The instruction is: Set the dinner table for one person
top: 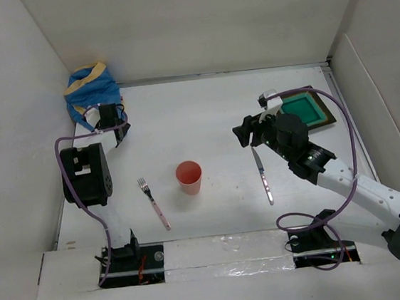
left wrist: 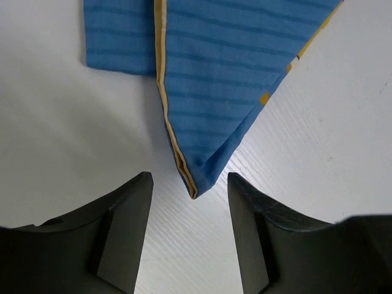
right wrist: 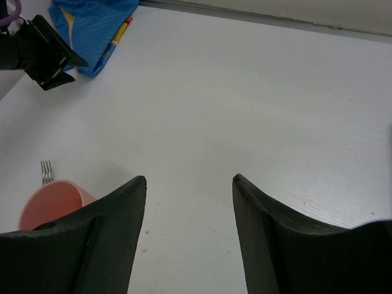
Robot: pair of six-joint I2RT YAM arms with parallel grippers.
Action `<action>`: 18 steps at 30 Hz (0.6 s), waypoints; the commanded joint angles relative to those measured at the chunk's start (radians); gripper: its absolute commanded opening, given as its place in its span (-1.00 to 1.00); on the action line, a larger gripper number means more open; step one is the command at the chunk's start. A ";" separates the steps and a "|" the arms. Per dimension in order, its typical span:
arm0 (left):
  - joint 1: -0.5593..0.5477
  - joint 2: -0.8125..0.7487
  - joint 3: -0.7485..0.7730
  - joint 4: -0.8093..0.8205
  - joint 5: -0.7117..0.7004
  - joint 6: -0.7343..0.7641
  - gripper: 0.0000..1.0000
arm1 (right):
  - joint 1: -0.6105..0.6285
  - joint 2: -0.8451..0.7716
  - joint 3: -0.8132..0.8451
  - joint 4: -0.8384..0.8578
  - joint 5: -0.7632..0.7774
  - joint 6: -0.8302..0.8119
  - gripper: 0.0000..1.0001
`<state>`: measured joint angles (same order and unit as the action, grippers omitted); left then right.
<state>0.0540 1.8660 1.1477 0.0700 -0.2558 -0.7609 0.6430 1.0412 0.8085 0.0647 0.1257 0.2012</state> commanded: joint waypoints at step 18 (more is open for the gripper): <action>0.003 0.102 0.176 -0.078 -0.006 -0.020 -0.99 | 0.007 0.023 0.018 0.049 0.034 -0.025 0.28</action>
<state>0.0540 1.9884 1.2877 0.0013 -0.2424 -0.7773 0.6430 1.0702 0.8085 0.0677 0.1318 0.1917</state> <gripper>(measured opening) 0.035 0.636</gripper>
